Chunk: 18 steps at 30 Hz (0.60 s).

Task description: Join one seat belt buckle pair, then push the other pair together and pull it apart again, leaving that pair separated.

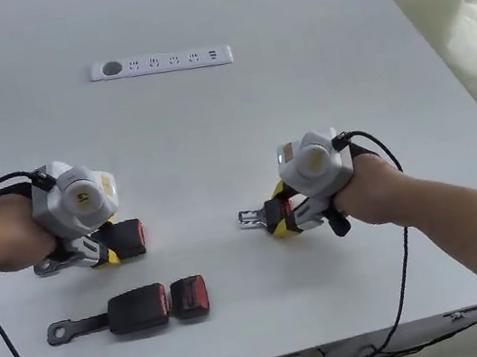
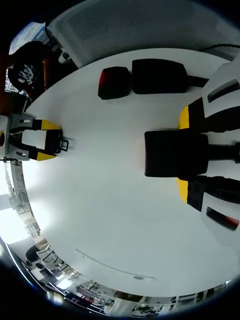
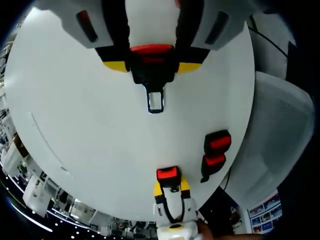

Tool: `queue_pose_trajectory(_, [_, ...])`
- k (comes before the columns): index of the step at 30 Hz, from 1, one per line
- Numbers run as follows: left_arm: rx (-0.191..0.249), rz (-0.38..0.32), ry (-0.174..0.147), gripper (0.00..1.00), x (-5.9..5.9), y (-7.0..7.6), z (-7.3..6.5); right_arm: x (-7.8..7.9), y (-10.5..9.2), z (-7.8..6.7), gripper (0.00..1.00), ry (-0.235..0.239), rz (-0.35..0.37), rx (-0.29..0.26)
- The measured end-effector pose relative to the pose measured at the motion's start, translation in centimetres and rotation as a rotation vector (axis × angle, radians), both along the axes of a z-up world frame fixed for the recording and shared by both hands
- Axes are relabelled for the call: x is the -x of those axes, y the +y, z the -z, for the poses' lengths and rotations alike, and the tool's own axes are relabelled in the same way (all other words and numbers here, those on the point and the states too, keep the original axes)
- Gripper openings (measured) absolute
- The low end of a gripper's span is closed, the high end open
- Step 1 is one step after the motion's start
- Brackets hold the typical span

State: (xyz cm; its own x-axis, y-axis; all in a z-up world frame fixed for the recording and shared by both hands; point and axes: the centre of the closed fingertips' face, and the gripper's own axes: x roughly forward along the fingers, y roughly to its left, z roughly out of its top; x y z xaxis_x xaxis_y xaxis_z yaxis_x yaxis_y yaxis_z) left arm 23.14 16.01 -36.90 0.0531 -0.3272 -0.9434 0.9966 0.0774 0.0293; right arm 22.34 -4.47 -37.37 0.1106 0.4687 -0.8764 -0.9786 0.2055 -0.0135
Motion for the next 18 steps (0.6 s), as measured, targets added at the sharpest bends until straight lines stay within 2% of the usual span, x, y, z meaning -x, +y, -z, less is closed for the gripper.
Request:
queue_pose_trajectory(7, [0.002, -0.002, -0.002, 0.33, 0.0, 0.1, 0.0, -0.4, 5.6, -0.1, 0.35, -0.005, -0.016, -0.051])
queue_pose_trajectory(11, [0.006, 0.001, -0.002, 0.33, 0.0, 0.2, -0.1, -0.4, 9.2, -0.1, 0.35, -0.013, -0.062, -0.073])
queue_pose_trajectory(15, [0.003, 0.002, -0.002, 0.33, 0.0, 0.2, -0.1, -0.7, 11.4, -0.2, 0.35, -0.018, -0.075, -0.093])
queue_pose_trajectory(18, [0.001, 0.005, -0.001, 0.33, 0.0, 0.3, 0.0, -1.0, 12.4, -0.2, 0.35, -0.022, -0.071, -0.102])
